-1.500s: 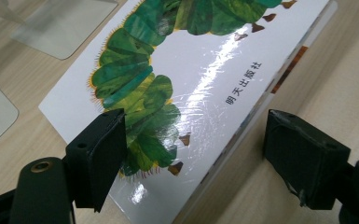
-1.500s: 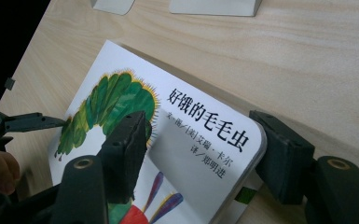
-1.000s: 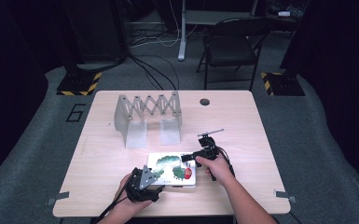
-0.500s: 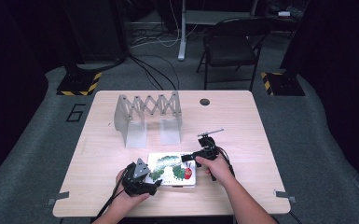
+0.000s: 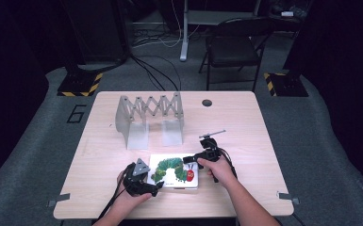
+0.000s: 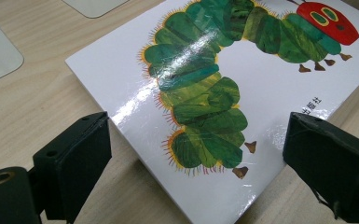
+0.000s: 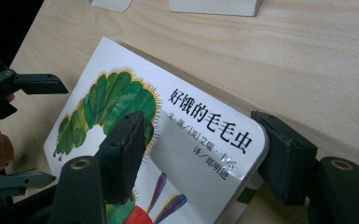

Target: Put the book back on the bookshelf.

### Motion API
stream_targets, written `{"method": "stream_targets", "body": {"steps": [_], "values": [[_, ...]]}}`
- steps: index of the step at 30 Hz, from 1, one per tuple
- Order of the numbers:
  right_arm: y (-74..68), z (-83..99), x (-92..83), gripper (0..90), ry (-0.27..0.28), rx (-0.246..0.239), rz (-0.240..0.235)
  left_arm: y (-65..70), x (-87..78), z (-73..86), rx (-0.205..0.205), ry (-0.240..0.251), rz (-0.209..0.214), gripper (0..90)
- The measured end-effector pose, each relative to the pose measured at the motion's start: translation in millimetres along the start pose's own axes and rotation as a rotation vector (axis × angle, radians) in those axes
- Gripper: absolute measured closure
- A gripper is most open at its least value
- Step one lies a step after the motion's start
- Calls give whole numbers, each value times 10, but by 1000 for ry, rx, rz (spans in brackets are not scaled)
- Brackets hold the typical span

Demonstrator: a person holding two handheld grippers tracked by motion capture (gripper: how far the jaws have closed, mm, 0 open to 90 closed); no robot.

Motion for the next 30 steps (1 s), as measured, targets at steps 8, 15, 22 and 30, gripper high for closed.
{"method": "stream_targets", "body": {"steps": [8,15,22,30], "values": [[-24,-11,-25,388,-3,-41,15,-1,16,23,-36,-3,24,70],[-142,-30,-97,403,26,-72,8,-41,31,43,-48,-16,43,59],[-224,-36,-144,409,37,-104,10,-42,30,48,-50,-18,49,57],[-353,-54,-218,444,60,-153,10,-27,23,50,-62,-25,92,102]]}}
Point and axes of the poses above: each handheld gripper's, and its own axes: x roughly forward along the jaws, z roughly out of its underside, y roughly to its right, the point moved 3 cm from there along x, roughly forward along the jaws, and after that the axes turned 10 degrees about -z, right-handed, at the moved point
